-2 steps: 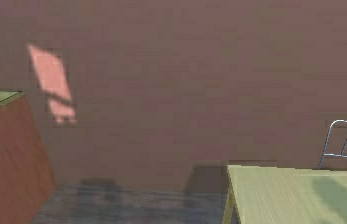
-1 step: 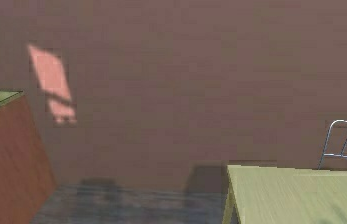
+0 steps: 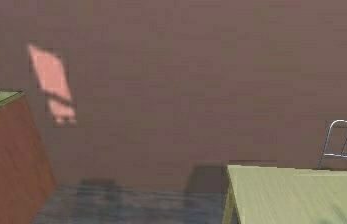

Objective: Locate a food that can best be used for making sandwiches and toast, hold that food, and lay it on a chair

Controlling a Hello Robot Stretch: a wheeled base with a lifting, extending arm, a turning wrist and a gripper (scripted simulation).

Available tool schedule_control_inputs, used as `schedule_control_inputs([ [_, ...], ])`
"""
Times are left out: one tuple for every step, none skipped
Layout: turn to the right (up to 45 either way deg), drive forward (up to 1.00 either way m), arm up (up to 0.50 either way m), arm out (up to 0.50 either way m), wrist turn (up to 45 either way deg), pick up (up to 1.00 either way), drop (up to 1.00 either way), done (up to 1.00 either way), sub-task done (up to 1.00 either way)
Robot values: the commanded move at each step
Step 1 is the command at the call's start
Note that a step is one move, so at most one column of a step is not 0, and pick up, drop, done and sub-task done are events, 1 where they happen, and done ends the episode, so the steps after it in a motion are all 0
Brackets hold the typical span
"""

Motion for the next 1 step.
schedule_control_inputs([
  [0.0,0.0,-0.38,0.0,0.0,0.0,0.0,0.0,0.0],
])
